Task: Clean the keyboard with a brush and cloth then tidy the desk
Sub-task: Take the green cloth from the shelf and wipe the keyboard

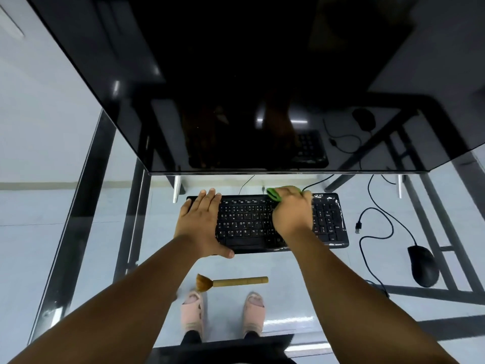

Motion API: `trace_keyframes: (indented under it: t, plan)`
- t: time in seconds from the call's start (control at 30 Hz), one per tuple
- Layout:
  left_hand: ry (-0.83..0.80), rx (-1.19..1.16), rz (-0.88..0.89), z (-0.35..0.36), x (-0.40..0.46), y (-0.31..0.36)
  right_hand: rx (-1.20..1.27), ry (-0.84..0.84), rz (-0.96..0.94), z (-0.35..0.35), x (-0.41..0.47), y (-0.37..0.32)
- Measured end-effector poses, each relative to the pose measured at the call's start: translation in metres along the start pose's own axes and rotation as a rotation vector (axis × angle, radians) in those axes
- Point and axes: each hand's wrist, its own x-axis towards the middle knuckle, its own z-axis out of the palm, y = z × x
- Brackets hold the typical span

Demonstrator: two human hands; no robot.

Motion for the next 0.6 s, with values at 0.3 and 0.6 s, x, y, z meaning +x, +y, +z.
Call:
trace_keyframes:
  t: [0.3, 0.6]
  plan:
    - [0.003, -0.037, -0.002, 0.000, -0.002, -0.002, 0.065, 0.031, -0.007, -0.004, -0.011, 0.018]
    - [-0.002, -0.043, -0.003, 0.000, -0.003, -0.002, 0.179, -0.076, -0.216, 0.000, -0.006, -0.009]
